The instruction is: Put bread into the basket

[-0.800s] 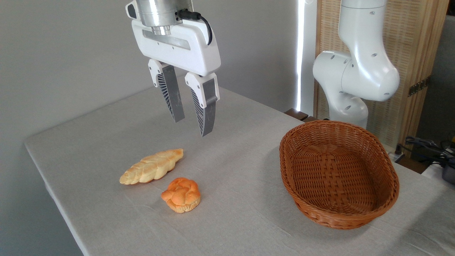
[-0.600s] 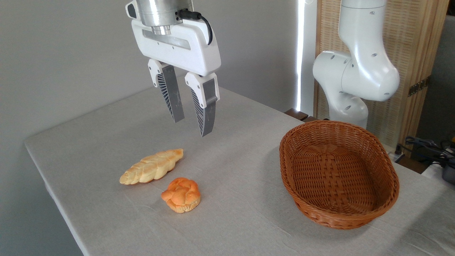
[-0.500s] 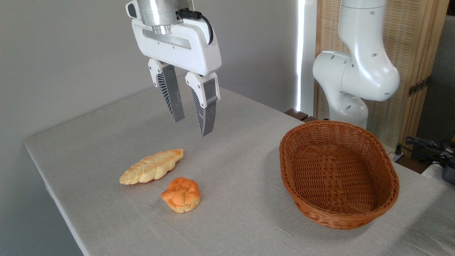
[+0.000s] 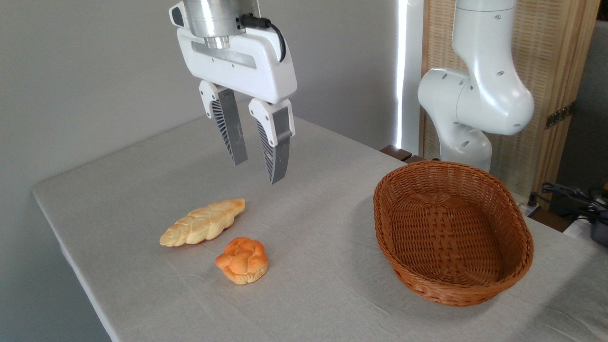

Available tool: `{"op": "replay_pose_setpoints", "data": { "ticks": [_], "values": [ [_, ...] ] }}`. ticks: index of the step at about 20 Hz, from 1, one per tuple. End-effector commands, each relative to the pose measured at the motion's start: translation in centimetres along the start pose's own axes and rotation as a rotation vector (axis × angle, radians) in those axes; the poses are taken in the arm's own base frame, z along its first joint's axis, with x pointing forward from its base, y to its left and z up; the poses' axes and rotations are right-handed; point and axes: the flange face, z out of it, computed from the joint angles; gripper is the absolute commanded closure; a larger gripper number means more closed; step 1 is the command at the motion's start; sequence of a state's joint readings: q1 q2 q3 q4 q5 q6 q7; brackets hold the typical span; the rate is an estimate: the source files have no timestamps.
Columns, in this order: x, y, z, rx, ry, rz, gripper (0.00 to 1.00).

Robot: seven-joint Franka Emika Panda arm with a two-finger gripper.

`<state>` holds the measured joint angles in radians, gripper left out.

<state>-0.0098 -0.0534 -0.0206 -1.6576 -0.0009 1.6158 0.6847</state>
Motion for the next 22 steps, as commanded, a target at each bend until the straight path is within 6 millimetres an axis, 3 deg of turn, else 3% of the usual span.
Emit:
{"op": "replay_pose_setpoints", "data": {
  "ticks": [1,5,9,13,18,21,22],
  "values": [
    [1.3,2.4,2.2,0.019,0.046,0.033,0.00],
    [1.1,6.1,5.6,0.041,0.141,0.063,0.00],
    [0.3,5.4,9.3,0.091,0.090,0.089,0.00],
    [0.7,5.0,14.7,0.142,0.119,0.107,0.00],
    [2.0,4.7,18.2,0.143,0.107,0.130,0.00],
    [2.6,4.5,18.8,0.162,0.135,0.134,0.01],
    [2.8,4.4,18.8,0.170,0.146,0.135,0.14]
  ]
}}
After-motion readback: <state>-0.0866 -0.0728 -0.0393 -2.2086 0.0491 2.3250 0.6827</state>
